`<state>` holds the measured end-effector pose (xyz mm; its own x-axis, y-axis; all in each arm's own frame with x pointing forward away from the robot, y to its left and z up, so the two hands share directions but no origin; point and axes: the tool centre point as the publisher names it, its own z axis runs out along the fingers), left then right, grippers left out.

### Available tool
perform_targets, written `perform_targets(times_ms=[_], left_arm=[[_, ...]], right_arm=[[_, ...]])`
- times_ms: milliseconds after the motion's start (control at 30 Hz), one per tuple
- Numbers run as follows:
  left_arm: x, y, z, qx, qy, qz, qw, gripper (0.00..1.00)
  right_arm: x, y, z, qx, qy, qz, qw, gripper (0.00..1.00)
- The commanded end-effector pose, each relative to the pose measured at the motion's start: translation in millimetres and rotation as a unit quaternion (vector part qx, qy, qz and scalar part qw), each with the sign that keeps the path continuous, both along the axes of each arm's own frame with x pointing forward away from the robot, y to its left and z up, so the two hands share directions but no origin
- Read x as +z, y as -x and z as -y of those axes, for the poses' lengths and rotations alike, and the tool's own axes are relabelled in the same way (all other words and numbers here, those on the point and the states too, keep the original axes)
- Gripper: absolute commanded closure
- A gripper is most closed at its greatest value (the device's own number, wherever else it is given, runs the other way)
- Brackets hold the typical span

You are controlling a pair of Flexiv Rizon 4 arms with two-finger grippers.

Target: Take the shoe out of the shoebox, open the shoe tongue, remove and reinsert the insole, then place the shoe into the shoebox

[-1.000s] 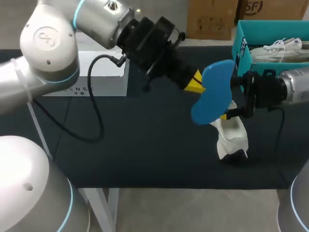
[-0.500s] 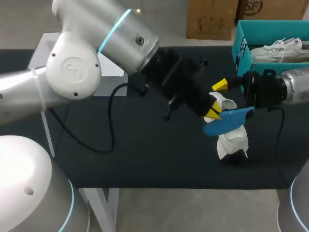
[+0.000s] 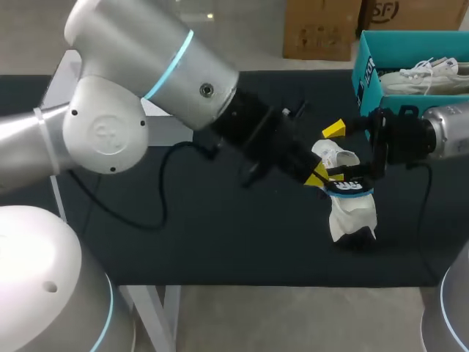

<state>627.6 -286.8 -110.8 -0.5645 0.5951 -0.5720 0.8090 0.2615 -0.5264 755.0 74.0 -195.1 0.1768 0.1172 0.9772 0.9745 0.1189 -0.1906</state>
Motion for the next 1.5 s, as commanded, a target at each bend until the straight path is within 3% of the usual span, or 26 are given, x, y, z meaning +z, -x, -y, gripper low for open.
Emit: perform_targets(times_ms=[33,333,667,700,733,767,800,1067,1500], left_arm=[[-1,-10.5,6,-0.015,-0.026,0.025,0.999,1.00],[-9,-33.8,13,-0.031,-0.057,0.104,0.993,1.00],[-21,-44.1,22,-0.032,-0.074,0.136,0.987,1.00],[-22,-45.5,23,-0.030,-0.076,0.141,0.987,1.00],[-23,-46.2,23,-0.029,-0.079,0.145,0.986,1.00],[-24,-47.4,23,-0.028,-0.082,0.149,0.985,1.00],[-24,-48.5,23,-0.026,-0.084,0.153,0.984,1.00],[-22,-61.2,22,-0.011,-0.090,0.160,0.983,1.00],[-20,-66.6,22,0.005,-0.089,0.140,0.986,1.00]], right_arm=[[-1,-0.1,-1,0.000,0.001,0.000,1.000,0.00],[-1,-0.1,-1,0.000,0.001,0.000,1.000,0.00],[-1,-0.1,-1,0.000,0.001,0.000,1.000,0.03],[-1,-0.1,-1,0.000,0.001,0.000,1.000,0.50],[-1,-0.1,-1,0.000,0.001,0.000,1.000,0.59],[-1,-0.1,-1,0.000,0.001,0.000,1.000,0.85],[-1,-0.1,-1,0.000,0.001,0.000,1.000,1.00],[-1,-0.1,-1,0.000,0.001,0.000,1.000,1.00],[-1,-0.1,-1,0.000,0.001,0.000,1.000,1.00]])
